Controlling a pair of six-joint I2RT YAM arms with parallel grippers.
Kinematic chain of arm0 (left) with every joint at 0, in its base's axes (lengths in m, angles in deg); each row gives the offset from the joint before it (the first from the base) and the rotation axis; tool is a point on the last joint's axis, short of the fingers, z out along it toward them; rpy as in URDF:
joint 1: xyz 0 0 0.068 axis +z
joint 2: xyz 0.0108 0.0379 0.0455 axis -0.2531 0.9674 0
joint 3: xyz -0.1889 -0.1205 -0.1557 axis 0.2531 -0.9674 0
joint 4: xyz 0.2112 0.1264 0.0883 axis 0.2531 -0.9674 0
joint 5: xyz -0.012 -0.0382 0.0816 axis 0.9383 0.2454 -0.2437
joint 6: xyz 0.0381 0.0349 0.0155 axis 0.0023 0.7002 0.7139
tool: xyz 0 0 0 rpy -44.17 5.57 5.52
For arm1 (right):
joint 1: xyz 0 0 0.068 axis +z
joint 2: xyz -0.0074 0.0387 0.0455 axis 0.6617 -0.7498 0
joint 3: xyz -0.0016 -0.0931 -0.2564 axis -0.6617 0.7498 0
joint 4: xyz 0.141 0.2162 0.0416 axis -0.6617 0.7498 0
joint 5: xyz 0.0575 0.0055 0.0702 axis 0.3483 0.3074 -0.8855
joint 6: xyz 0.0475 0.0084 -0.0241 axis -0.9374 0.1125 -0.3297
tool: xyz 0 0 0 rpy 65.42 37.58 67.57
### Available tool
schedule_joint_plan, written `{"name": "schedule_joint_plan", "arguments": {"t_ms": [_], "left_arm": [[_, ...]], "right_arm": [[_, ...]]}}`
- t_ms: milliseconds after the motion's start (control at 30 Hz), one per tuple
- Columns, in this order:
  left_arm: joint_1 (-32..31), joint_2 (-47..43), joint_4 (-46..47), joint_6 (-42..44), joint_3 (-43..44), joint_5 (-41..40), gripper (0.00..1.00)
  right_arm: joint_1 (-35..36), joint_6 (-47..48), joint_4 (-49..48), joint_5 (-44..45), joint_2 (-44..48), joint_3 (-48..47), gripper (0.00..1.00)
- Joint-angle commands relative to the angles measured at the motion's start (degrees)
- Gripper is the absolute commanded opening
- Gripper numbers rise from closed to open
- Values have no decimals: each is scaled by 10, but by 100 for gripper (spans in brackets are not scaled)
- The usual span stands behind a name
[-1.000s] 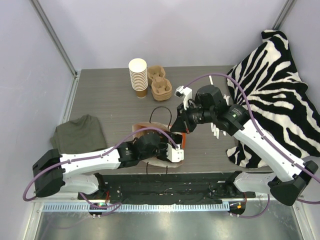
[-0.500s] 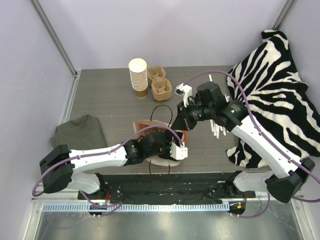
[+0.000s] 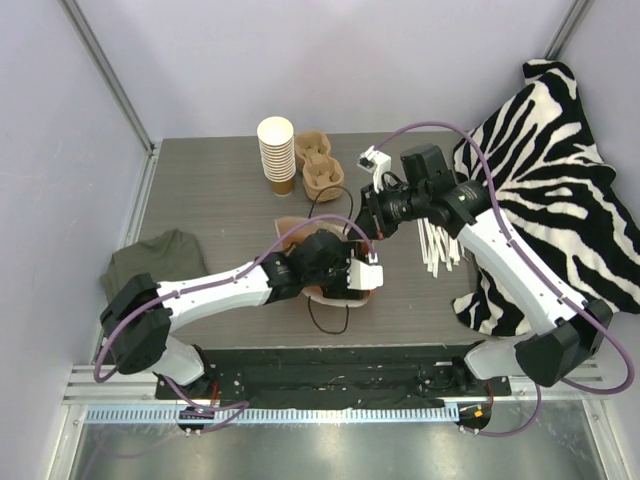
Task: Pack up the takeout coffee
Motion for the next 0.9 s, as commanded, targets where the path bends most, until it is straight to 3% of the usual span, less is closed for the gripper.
{"name": "schedule_joint_plan", "arguments": {"t_ms": [0, 700, 867], "left_arm": [[27, 49, -116, -3, 24, 31, 5], [87, 186, -221, 23, 123, 84, 7], [92, 196, -230, 21, 136, 81, 12]], "right_arm": [[-23, 15, 42, -37, -27, -36, 1], [-55, 85, 102, -53, -108, -103, 1], [-62, 97, 116, -56, -117, -113, 1]]}}
